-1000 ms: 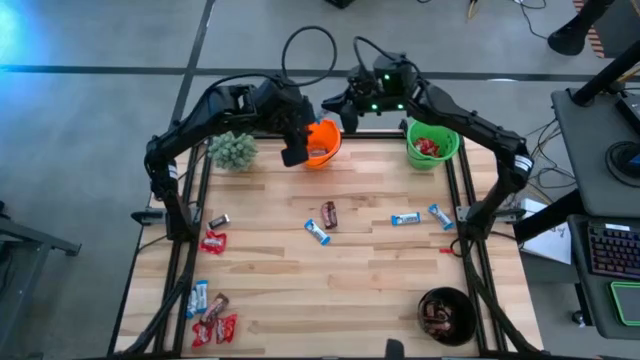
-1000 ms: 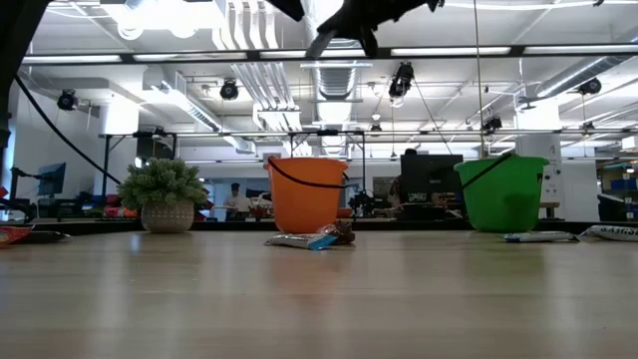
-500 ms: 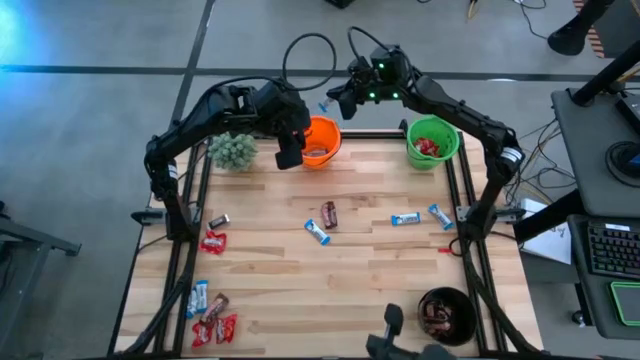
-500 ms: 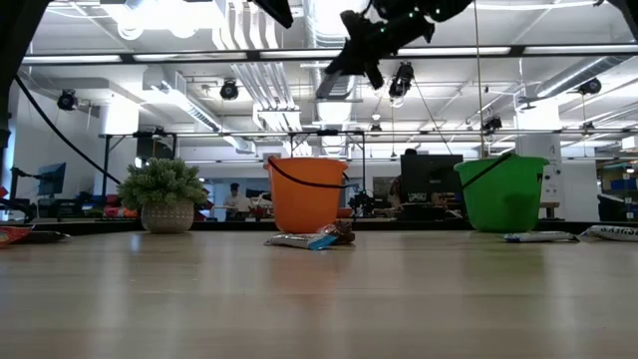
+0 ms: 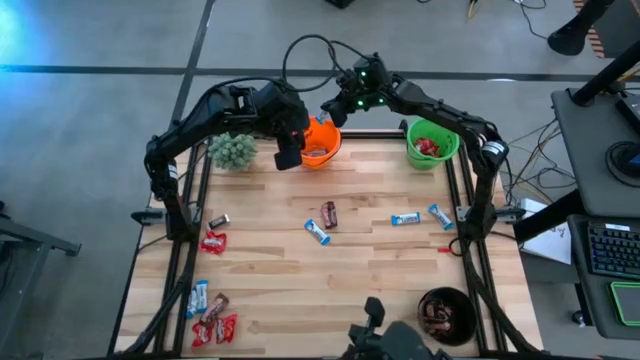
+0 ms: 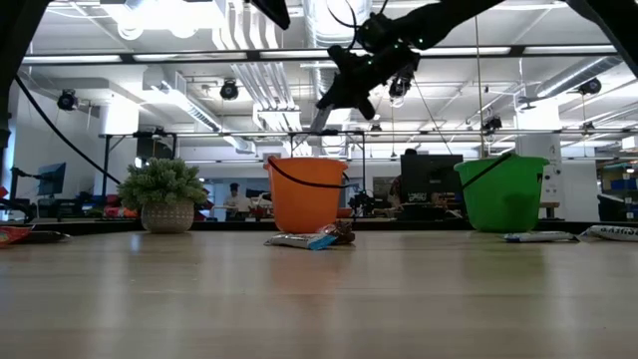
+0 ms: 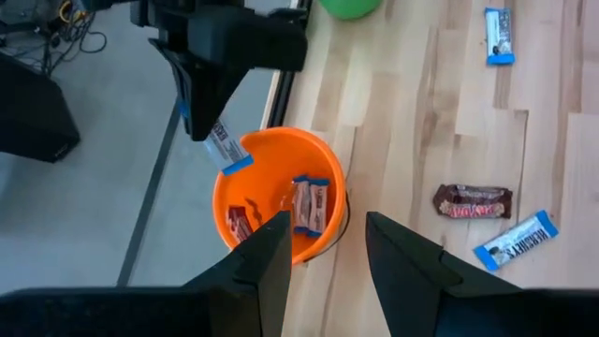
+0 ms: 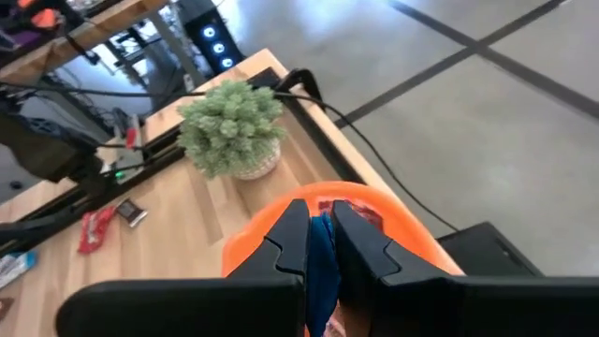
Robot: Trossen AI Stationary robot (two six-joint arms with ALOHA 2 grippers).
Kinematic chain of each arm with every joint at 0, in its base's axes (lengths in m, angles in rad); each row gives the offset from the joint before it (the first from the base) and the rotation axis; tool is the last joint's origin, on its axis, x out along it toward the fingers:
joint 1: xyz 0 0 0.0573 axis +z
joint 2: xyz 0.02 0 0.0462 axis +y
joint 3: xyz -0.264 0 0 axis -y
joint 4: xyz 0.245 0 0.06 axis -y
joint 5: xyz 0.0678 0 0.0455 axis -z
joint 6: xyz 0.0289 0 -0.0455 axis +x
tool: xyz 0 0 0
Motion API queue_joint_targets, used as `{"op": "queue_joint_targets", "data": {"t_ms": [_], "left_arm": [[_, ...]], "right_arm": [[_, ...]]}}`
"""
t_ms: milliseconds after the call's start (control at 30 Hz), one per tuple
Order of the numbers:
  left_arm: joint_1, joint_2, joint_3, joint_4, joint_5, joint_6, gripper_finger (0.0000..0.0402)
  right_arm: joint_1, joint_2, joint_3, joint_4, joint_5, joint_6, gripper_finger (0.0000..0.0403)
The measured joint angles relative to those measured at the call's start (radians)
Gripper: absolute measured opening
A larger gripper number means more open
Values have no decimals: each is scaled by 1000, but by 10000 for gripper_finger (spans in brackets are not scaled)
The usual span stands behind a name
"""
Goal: Organize candy in baskets
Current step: Put the white chocolate bar into the orange bucket
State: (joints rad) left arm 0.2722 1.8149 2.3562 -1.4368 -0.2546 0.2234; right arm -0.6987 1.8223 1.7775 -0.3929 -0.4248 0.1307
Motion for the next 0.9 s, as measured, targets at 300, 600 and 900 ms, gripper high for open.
{"op": "queue_joint_targets", "data": {"t_ms": [300, 600, 900], "left_arm": [[0, 0, -2, -25, 0, 0, 121], [1, 0, -2, -23, 0, 0, 121], [1, 0, -2, -26, 0, 2, 121]], "right_arm": [[14, 22, 0, 8, -26, -1, 38], [18, 20, 0, 9, -28, -11, 125], [16, -38, 0, -193, -28, -40, 157]]}}
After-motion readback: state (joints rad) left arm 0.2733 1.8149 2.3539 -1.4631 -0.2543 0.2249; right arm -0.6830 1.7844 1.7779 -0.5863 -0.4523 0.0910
